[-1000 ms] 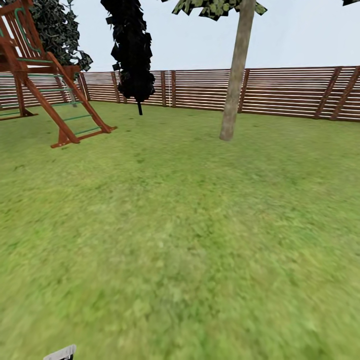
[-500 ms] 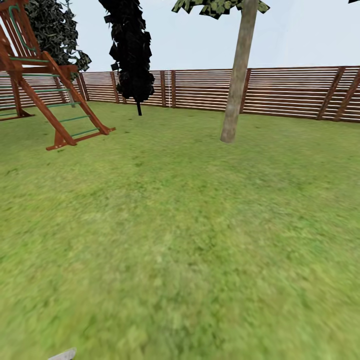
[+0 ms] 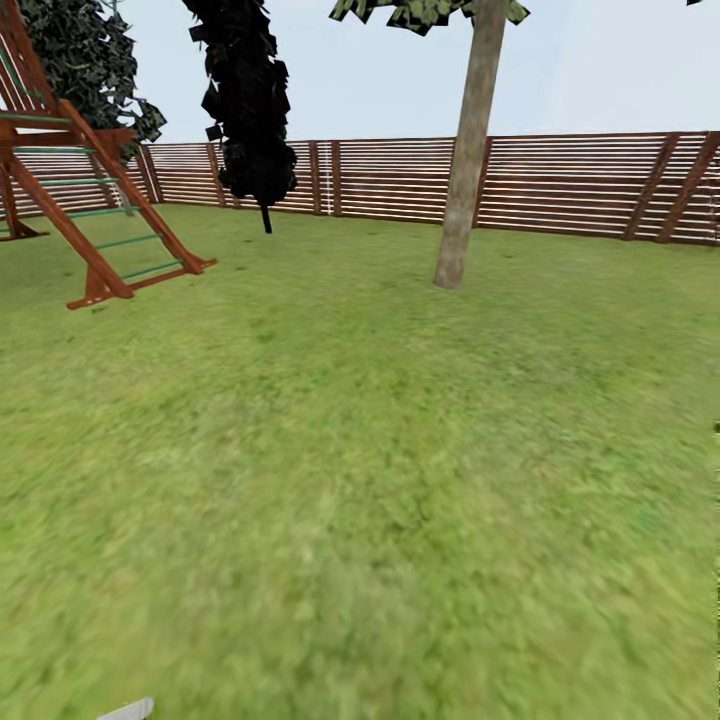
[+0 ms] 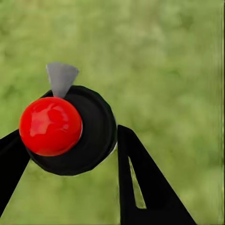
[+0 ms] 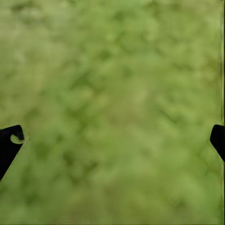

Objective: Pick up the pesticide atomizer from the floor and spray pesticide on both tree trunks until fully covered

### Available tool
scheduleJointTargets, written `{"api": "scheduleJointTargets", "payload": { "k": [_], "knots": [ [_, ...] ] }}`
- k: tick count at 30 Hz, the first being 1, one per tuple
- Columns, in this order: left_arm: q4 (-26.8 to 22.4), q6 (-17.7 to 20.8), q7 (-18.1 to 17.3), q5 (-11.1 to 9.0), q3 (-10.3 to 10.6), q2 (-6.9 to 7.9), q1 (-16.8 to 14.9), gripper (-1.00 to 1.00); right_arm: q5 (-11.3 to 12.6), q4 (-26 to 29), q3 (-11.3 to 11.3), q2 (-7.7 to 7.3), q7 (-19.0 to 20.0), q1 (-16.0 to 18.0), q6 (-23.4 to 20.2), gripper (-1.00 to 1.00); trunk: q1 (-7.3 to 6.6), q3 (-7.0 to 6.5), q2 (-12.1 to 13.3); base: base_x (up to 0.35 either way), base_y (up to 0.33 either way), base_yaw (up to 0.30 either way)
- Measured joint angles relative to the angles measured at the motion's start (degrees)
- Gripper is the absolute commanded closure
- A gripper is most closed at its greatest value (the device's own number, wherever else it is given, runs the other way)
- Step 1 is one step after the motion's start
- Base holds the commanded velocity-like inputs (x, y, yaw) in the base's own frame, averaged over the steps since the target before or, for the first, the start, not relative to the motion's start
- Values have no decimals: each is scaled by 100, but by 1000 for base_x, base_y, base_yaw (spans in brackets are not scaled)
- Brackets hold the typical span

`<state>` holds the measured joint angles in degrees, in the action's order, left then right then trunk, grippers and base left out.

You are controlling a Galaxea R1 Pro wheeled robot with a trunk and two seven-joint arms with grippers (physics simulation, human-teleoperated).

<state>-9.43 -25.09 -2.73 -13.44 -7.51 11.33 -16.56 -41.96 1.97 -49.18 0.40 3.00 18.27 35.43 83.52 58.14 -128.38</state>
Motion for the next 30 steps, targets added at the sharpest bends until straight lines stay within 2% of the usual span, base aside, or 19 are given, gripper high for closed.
{"api": "scheduleJointTargets", "payload": {
  "k": [7, 18, 25, 30],
  "knots": [
    [-1, 0, 4, 3, -8, 8, -1, 100, 3, 26, -5, -148, -5, -2, -5, -100, 0, 0, 0, 336, 0, -268],
    [-9, 0, 4, 5, 0, -5, -3, 100, 10, 27, -5, -153, -5, -2, -6, -100, 1, 0, 0, 308, 0, -271],
    [-5, 0, 4, 1, 0, -9, -1, 100, 11, 27, -1, -153, -5, -2, -5, -100, 4, 0, 0, 50, 0, -271],
    [0, 0, 4, 5, -2, -9, -2, 100, 7, 25, -1, -153, -5, -2, -7, -100, 1, 0, 0, 212, 0, -271]
  ]
}}
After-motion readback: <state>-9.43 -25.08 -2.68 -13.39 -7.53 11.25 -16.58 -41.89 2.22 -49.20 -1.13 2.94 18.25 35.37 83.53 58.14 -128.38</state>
